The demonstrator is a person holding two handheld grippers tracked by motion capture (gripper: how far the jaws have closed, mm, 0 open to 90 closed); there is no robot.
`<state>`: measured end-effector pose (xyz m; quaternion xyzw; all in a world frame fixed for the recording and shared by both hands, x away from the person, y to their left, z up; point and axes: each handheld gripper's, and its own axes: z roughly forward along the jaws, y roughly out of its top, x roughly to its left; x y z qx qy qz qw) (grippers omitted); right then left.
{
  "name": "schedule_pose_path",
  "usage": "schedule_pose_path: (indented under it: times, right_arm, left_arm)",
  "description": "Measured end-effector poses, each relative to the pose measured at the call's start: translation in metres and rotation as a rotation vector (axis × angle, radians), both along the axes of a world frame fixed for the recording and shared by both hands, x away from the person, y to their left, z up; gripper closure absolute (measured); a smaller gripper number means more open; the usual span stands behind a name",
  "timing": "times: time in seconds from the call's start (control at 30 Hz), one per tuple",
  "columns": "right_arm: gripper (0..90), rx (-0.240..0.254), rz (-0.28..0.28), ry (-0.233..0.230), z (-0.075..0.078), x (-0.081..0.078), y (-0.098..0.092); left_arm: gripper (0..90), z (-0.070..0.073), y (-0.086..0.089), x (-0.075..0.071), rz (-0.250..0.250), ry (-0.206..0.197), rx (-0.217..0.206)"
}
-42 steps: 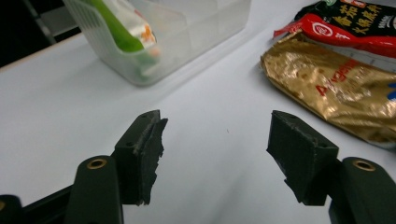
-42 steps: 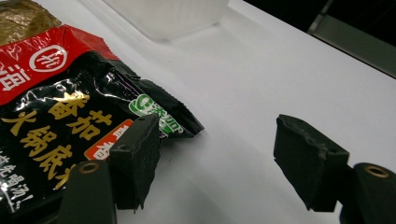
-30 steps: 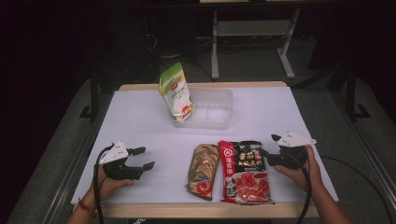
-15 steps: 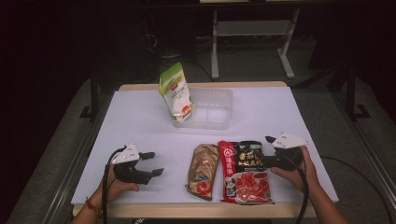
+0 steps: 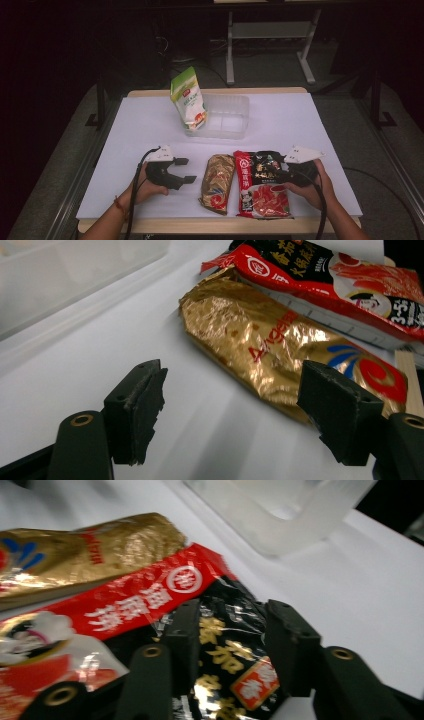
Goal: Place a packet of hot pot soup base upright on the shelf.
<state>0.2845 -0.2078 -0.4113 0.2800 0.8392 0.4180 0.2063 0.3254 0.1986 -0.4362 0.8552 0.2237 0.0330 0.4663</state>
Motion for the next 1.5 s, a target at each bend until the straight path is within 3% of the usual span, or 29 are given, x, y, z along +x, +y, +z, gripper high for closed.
schedule_pose_path:
  times: [0.13,0.37,0.5,0.7,0.77,1.03,1.2,1.23,1.27,1.4,1.5]
  right_arm:
    - [58.3,-0.007,0.024,0.007,0.001,-0.005,0.005]
    - [53.6,-0.01,0.023,0.017,-0.001,-0.005,0.006]
    - [51.1,-0.018,0.019,0.02,-0.004,-0.004,0.004]
    - [49.0,-0.01,0.02,0.021,-0.005,-0.004,0.001]
    - [48.4,-0.008,0.023,0.026,-0.006,-0.003,0.001]
    - [46.6,-0.006,0.037,0.031,-0.007,-0.003,0.001]
    - [44.6,0.0,0.035,0.035,-0.007,-0.003,-0.001]
    - [44.4,0.002,0.032,0.035,-0.008,-0.003,-0.001]
    - [44.2,0.006,0.031,0.036,-0.008,-0.002,-0.003]
    - [44.0,0.011,0.028,0.036,-0.008,-0.002,-0.005]
    - [43.7,0.015,0.028,0.04,-0.008,-0.002,-0.005]
  left_arm:
    - [23.7,-0.003,-0.019,0.018,-0.004,0.033,0.005]
    - [19.9,-0.008,-0.043,0.033,-0.043,0.091,-0.006]
    - [16.9,-0.015,-0.062,0.046,-0.037,0.117,0.037]
    - [13.7,-0.019,-0.07,0.056,-0.036,0.135,0.025]
    - [10.7,-0.021,-0.074,0.062,-0.043,0.159,0.032]
    - [6.7,-0.021,-0.081,0.061,-0.051,0.148,0.053]
    - [10.5,-0.018,-0.086,0.055,-0.09,0.162,0.061]
    - [18.2,-0.018,-0.087,0.054,-0.113,0.176,0.052]
    - [18.1,-0.017,-0.09,0.051,-0.117,0.168,0.068]
    - [23.6,-0.017,-0.091,0.051,-0.113,0.188,0.058]
    - [35.6,-0.017,-0.091,0.051,-0.094,0.215,0.045]
